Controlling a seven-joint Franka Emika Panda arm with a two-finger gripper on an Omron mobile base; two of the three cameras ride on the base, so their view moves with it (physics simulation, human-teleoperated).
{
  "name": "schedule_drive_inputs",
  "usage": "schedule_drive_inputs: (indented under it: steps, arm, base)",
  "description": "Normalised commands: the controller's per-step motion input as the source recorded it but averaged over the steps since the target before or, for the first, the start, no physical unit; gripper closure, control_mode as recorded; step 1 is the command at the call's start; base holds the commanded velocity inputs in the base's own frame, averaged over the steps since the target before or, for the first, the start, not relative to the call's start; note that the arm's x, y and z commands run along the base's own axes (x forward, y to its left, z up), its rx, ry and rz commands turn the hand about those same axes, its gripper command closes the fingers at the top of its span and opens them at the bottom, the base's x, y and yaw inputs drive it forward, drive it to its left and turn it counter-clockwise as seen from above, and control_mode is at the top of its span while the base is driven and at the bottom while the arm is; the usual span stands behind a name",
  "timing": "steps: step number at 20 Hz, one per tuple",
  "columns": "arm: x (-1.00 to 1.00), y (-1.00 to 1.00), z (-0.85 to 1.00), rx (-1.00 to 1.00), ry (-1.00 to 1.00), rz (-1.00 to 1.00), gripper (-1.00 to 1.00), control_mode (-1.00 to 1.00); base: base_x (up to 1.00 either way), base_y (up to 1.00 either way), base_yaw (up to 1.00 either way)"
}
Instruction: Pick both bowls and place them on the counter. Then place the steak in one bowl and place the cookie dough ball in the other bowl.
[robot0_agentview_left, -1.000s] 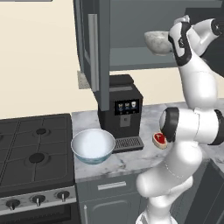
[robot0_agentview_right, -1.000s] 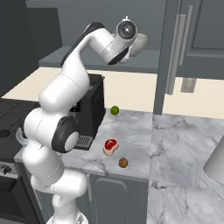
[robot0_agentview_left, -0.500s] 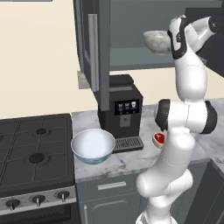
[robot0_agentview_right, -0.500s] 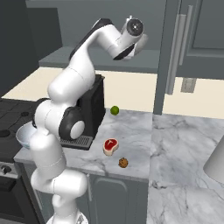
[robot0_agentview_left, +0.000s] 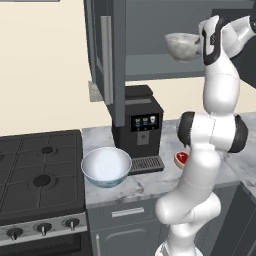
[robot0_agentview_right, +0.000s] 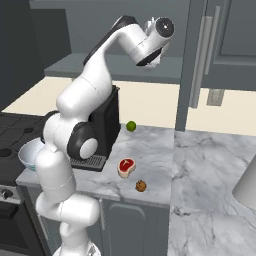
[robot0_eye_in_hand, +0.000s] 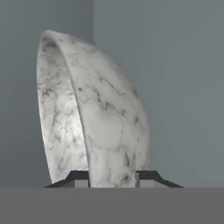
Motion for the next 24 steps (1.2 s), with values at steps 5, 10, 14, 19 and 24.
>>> schedule_drive_inputs:
  steps: [5, 10, 14, 19, 24]
  arm:
    - [-0.58, 0.09, -0.02, -0.04, -0.10, 0.07, 1.00, -1.00]
    - [-0.61, 0.14, 0.07, -0.02, -0.08, 0.03, 1.00, -1.00]
    - [-0.67, 0.19, 0.00, -0.03, 0.00, 0.08, 1.00, -1.00]
    - [-0.81, 0.11, 0.00, -0.03, 0.00, 0.03, 1.00, -1.00]
    - [-0.88, 0.03, 0.00, -0.07, 0.01, 0.02, 1.00, -1.00]
  base:
    - [0.00, 0.00, 0.00]
    - [0.00, 0.00, 0.00]
    - [0.00, 0.00, 0.00]
    - [0.00, 0.00, 0.00]
    - [0.00, 0.00, 0.00]
